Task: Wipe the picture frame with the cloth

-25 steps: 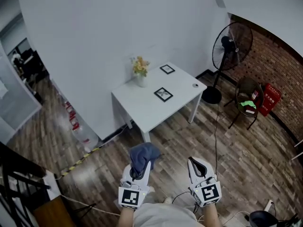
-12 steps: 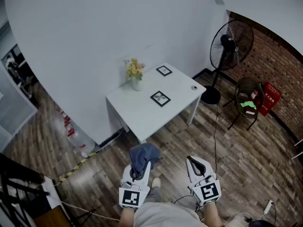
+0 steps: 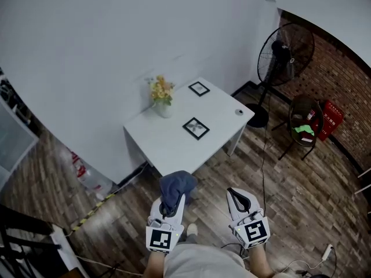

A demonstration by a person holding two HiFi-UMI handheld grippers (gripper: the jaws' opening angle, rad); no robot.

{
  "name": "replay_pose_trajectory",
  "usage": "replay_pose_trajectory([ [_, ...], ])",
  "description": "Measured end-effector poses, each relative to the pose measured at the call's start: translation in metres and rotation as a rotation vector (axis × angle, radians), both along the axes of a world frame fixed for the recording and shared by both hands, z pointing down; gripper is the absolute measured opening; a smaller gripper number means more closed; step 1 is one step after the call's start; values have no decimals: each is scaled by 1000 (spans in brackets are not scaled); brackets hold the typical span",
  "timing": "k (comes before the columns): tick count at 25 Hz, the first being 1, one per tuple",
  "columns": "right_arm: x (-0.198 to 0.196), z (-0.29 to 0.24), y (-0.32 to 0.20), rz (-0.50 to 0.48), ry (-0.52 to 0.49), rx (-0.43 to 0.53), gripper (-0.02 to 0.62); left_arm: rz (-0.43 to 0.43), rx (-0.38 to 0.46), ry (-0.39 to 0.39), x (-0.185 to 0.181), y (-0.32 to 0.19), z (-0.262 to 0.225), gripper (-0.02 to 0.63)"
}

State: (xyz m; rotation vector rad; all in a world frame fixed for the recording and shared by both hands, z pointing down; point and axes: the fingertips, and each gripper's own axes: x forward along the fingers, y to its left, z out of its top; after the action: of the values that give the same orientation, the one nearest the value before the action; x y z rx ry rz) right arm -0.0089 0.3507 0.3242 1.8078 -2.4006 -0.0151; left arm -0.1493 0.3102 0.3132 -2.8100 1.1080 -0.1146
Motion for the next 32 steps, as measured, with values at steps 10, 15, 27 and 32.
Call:
replay_pose_trajectory([
  [10,-5,11,-83,52,5,-21,3,72,-24,17,4,-90,14,80],
  [15,-5,17,-105,80,5,-41,3,92,-36,23,8,-119,18,80],
  [27,28,27,-159,84,5,-61,3,89,-63,9,37,-171,30,80],
  [32,52,36,-202,38,-2,-78,3,49,-68,-1,60,-207,39,80],
])
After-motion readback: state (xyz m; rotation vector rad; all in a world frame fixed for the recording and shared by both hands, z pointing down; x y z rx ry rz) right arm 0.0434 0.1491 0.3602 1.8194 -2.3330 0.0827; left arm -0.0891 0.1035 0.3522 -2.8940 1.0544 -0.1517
